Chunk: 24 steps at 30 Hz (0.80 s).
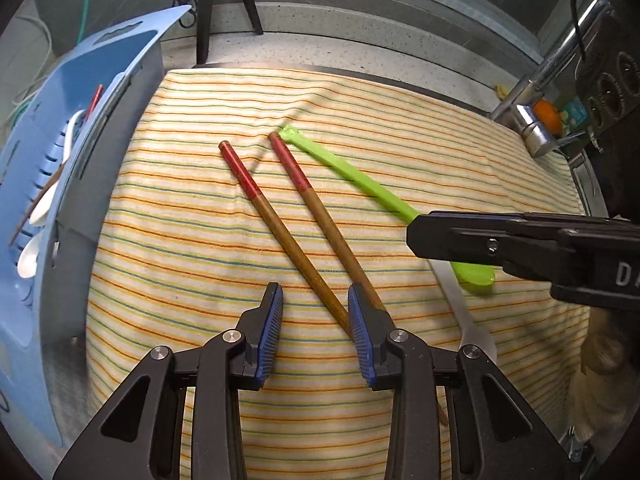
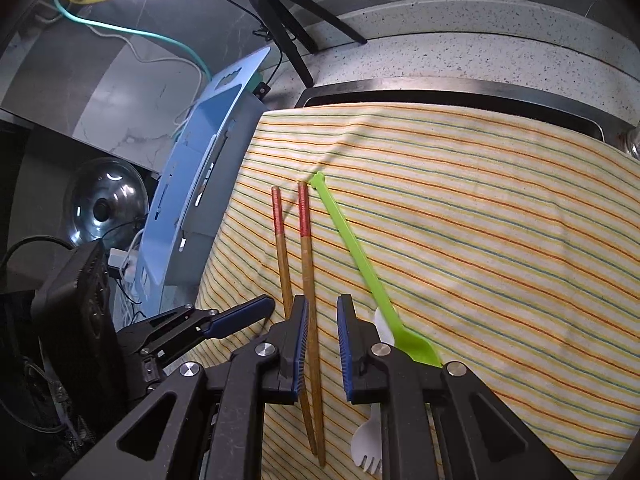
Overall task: Organize utensils
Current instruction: 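Close the left gripper on one chopstick and lift it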
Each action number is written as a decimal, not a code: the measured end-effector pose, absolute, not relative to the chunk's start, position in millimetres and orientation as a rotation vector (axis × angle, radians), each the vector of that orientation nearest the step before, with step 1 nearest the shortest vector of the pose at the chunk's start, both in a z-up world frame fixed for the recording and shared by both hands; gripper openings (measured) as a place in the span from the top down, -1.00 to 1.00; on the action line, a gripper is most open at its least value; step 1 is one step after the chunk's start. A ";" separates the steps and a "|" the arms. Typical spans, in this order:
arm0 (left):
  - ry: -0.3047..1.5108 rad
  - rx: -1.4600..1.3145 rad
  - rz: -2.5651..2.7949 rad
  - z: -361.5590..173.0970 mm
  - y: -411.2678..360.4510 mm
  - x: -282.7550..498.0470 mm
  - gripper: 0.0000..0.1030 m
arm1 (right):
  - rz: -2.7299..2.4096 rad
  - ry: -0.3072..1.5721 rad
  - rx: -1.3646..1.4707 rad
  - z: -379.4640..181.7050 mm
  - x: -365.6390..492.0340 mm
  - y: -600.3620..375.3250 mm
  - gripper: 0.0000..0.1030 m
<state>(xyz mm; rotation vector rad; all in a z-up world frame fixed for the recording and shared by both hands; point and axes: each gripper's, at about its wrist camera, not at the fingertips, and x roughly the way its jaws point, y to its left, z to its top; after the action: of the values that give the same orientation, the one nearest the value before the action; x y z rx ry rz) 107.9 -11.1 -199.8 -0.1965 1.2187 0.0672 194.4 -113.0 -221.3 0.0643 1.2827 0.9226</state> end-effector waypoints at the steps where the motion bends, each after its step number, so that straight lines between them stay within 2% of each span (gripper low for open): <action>1: 1.218 -0.179 0.069 -200.9 -12.9 111.2 0.39 | 0.925 1.285 0.067 -221.6 194.3 -113.4 0.72; 7: 1.228 -0.153 0.054 -199.7 -4.4 104.6 0.69 | 0.949 1.300 0.058 -225.3 192.2 -105.0 0.72; 17: 1.229 -0.169 0.051 -201.7 8.6 99.2 0.73 | 0.930 1.347 -0.038 -248.8 184.5 -70.7 0.73; 20: 1.224 -0.218 0.033 -202.7 15.9 97.1 0.74 | 0.902 1.344 -0.069 -248.9 184.6 -65.9 0.87; 24: 1.239 -0.144 0.029 -200.3 18.7 87.6 0.78 | 0.895 1.347 -0.087 -247.6 183.1 -66.4 0.87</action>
<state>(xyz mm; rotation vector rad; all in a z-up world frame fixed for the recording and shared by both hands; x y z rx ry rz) 87.6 18.7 -200.3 -0.1437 1.2386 0.0288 183.1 -66.4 -247.6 -0.0870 1.3470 0.8949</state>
